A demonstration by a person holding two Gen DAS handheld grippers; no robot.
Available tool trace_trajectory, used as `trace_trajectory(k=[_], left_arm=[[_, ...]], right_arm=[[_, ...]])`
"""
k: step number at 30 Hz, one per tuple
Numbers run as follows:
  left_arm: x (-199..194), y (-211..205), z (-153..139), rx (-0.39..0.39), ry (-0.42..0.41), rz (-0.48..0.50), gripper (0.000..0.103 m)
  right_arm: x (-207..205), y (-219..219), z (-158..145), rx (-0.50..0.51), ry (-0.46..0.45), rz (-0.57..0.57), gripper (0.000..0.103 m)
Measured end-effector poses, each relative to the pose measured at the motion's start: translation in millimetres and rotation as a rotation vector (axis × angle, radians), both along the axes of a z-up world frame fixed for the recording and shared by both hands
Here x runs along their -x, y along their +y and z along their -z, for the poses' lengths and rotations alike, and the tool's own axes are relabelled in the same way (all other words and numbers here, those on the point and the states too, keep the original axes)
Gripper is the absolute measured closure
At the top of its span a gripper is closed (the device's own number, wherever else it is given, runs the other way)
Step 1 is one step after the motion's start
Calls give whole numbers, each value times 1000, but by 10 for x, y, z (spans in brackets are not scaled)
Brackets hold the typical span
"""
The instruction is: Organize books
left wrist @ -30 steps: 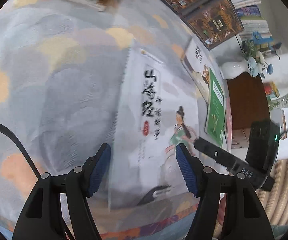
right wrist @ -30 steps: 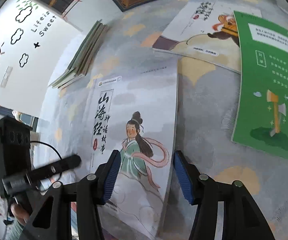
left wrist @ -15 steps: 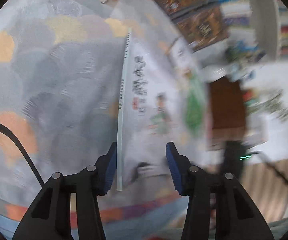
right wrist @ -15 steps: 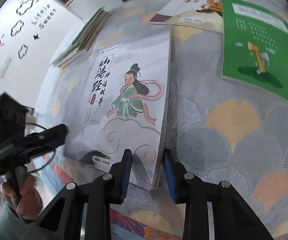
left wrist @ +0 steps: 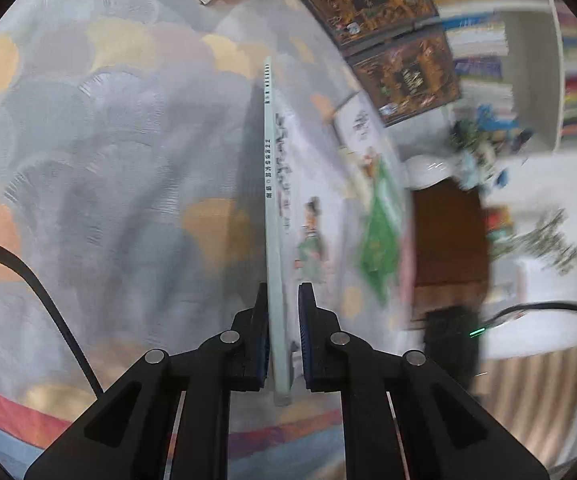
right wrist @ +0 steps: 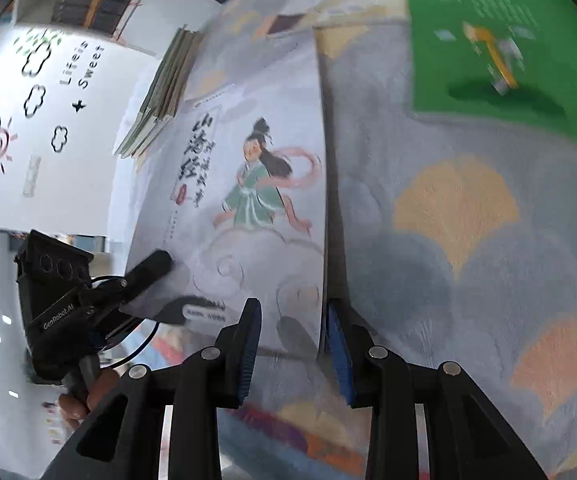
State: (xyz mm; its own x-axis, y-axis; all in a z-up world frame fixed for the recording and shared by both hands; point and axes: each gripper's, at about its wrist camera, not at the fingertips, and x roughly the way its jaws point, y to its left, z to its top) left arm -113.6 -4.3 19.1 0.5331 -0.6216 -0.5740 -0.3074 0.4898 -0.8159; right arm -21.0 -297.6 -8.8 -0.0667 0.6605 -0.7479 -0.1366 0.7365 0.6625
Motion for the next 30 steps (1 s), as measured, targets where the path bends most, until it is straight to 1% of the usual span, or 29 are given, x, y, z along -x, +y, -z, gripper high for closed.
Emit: trace_trajectory(k=[1,3,4,9,11,12,13,14,16,17,18,19,20,22,25,30], left_arm=[[-15,11,-10,50,-6,-15,95],[-36,46,-34,125,-9,-43,95],[-46,65,-38,151,-9,-53,95],[-87,111,41,268,31,-89,95],[-101,131,66,298,43,-98,95],[-107,138,65,297,48,-94,95],[-96,152,64,286,54,-83,95],[-98,157,60,266,62,-77,95],[-95,199,49,219,74,-65,95],[-104,216,41,190,82,-54,95],[-108,229,46,170,89,-43,95],[-125,223,29,123,99,-21,95],[-147,201,-4,59,106,9,95],[-188,142,-75,-35,106,65,95],[-229,80,-215,-137,72,124,95],[-287,43,-506,-278,-15,210,95]], right_arm=[[11,-79,38,-37,48,15,63],[26,-188,93,-113,111,53,47],[28,-243,130,-164,144,82,45],[-90,-252,301,-305,222,167,45],[-133,-176,372,-350,246,186,45],[-148,-125,394,-368,253,196,46],[-157,-78,394,-379,249,206,51],[-177,-41,376,-379,239,212,62],[-193,29,293,-346,192,223,70],[-197,37,224,-330,161,214,77],[-173,54,179,-310,136,206,79],[-160,38,104,-279,101,195,79],[-151,78,23,-236,55,175,80],[-112,177,-157,-133,-58,121,80],[-30,318,-350,-28,-180,65,80],[126,493,-599,64,-308,11,80]])
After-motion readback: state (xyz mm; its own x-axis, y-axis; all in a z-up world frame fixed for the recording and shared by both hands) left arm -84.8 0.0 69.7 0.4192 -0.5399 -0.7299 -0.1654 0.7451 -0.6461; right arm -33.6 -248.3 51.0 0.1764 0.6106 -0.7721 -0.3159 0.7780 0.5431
